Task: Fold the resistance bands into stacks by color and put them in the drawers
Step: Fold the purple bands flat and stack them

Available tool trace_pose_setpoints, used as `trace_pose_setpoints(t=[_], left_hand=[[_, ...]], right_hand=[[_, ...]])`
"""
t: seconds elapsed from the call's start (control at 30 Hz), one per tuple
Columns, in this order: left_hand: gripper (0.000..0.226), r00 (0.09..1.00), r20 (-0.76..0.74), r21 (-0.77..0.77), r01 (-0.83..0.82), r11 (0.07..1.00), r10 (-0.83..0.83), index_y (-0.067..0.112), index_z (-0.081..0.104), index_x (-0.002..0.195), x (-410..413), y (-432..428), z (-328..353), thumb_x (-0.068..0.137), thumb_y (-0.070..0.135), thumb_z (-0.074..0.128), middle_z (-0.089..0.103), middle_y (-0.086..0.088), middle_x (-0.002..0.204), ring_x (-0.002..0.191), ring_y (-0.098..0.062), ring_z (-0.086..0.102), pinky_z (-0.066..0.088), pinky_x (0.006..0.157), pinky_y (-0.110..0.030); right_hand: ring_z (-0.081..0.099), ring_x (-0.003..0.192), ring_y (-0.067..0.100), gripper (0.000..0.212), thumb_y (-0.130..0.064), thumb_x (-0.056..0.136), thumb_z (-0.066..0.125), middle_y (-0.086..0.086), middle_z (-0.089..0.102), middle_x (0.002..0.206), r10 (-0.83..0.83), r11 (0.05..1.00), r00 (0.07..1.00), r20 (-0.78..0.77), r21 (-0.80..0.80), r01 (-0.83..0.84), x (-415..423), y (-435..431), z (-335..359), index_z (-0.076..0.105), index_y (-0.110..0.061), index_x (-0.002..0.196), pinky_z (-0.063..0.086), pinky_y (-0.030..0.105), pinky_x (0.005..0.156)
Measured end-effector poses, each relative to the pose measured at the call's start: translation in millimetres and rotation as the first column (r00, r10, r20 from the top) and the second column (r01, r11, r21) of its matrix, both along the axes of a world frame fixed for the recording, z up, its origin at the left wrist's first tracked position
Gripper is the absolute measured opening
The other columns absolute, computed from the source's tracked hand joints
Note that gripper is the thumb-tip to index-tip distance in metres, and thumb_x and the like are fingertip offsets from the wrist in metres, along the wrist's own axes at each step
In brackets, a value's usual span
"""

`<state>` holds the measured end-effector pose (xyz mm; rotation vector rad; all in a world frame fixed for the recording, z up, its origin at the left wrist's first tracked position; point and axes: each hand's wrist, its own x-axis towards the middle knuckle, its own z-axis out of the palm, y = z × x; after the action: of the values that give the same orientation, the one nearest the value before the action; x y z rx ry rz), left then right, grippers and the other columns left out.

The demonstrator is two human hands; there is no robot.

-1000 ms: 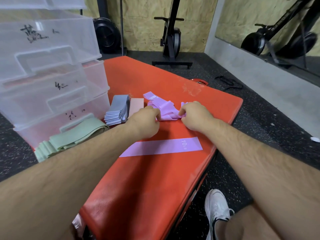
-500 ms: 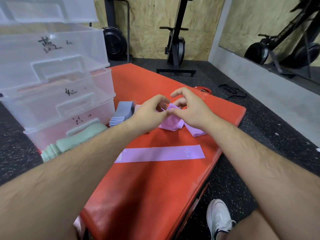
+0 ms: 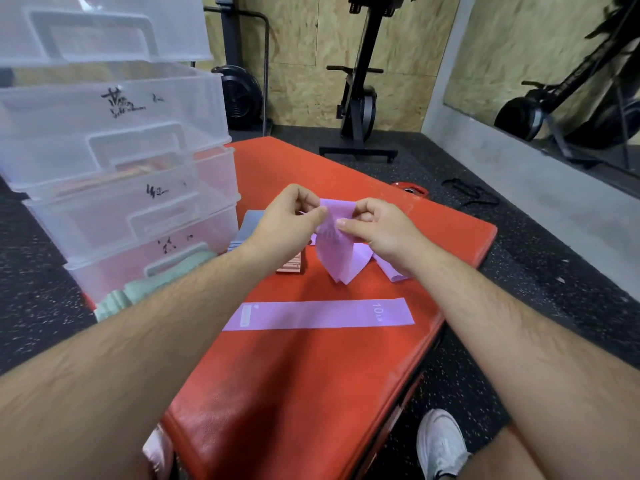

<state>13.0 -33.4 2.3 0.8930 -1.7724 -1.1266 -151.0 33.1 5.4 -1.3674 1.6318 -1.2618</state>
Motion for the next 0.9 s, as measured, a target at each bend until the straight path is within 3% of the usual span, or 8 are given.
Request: trace_pose_setpoints(t=[0.13,0.23,0.37,0.53,0.6,0.7,0.83,0.9], left_hand=[[0.032,0.991,0.049,-0.057,0.125,0.991,-0.122,0.023,0.063,0.117,5,2,5,0.087,0.022,0.075,0.063,-0.001,0.089,0.070,-0.005,0.057,0.046,0.059,-0.016],[0.016,0.996,0.056,-0.141,0.082,0.987,-0.074,0.011,0.070,0.104,5,5,8,0.089,0.016,0.072,0.062,0.006,0.077,0.059,0.006,0.052,0.042,0.057,-0.010],[0.005,0.999,0.036,-0.144,-0.028,0.989,0.033,0.014,0.072,0.087,10,1,9,0.088,0.019,0.072,0.059,0.008,0.067,0.059,-0.003,0.051,0.046,0.060,-0.022],[0.005,0.997,0.039,-0.109,-0.062,0.992,0.066,0.020,0.070,0.084,23,-9,8,0.089,0.020,0.070,0.058,0.005,0.072,0.067,-0.010,0.052,0.047,0.066,-0.031],[0.009,0.994,0.062,-0.105,-0.078,0.991,0.085,0.023,0.066,0.082,31,-12,6,0.091,0.020,0.068,0.056,0.007,0.072,0.067,-0.009,0.049,0.044,0.067,-0.030],[0.011,0.986,0.114,-0.093,-0.113,0.989,0.124,0.023,0.062,0.084,45,-14,-1,0.094,0.019,0.063,0.049,0.010,0.070,0.061,-0.006,0.042,0.038,0.061,-0.022],[0.002,0.963,0.148,-0.099,-0.210,0.973,0.223,0.019,0.061,0.095,64,-15,-8,0.094,0.018,0.063,0.049,0.009,0.072,0.062,-0.006,0.043,0.037,0.057,-0.019],[0.005,0.954,0.186,-0.110,-0.219,0.970,0.236,0.018,0.061,0.099,74,-15,-11,0.094,0.017,0.063,0.049,0.006,0.072,0.061,-0.009,0.044,0.039,0.058,-0.025]], right_hand=[[0.057,0.074,0.016,0.013,0.001,0.091,0.061,0.011,0.065,0.079,0.064,0.997,0.993,-0.100,-0.031,-0.068,10,2,5,0.068,-0.010,0.095,0.045,0.029,0.069],[0.048,0.069,0.012,0.011,-0.002,0.092,0.061,0.004,0.058,0.071,0.082,0.996,0.987,-0.138,-0.023,-0.086,13,0,3,0.067,-0.010,0.096,0.038,0.025,0.062],[0.064,0.080,0.020,0.032,-0.014,0.090,0.073,0.011,0.071,0.094,0.137,0.990,0.988,-0.066,0.037,-0.135,16,1,3,0.059,-0.005,0.116,0.048,0.032,0.072],[0.062,0.076,0.017,0.033,-0.019,0.079,0.084,0.021,0.071,0.088,0.200,0.977,0.962,-0.185,0.119,-0.180,5,4,0,0.064,-0.006,0.102,0.047,0.035,0.075],[0.062,0.073,0.012,0.028,-0.021,0.076,0.086,0.014,0.072,0.082,0.211,0.972,0.952,-0.222,0.151,-0.181,-3,6,0,0.067,-0.014,0.096,0.048,0.033,0.075],[0.057,0.074,0.013,0.040,-0.039,0.064,0.088,0.006,0.063,0.081,0.225,0.964,0.926,-0.304,0.207,-0.167,-16,9,0,0.068,-0.022,0.094,0.049,0.037,0.078],[0.055,0.063,0.006,0.036,-0.024,0.075,0.087,-0.007,0.061,0.072,0.246,0.952,0.875,-0.416,0.274,-0.137,-34,19,2,0.065,-0.025,0.103,0.046,0.030,0.069],[0.053,0.059,0.007,0.037,-0.020,0.078,0.085,-0.007,0.059,0.070,0.253,0.943,0.863,-0.438,0.310,-0.119,-41,27,3,0.063,-0.022,0.107,0.044,0.026,0.061]])
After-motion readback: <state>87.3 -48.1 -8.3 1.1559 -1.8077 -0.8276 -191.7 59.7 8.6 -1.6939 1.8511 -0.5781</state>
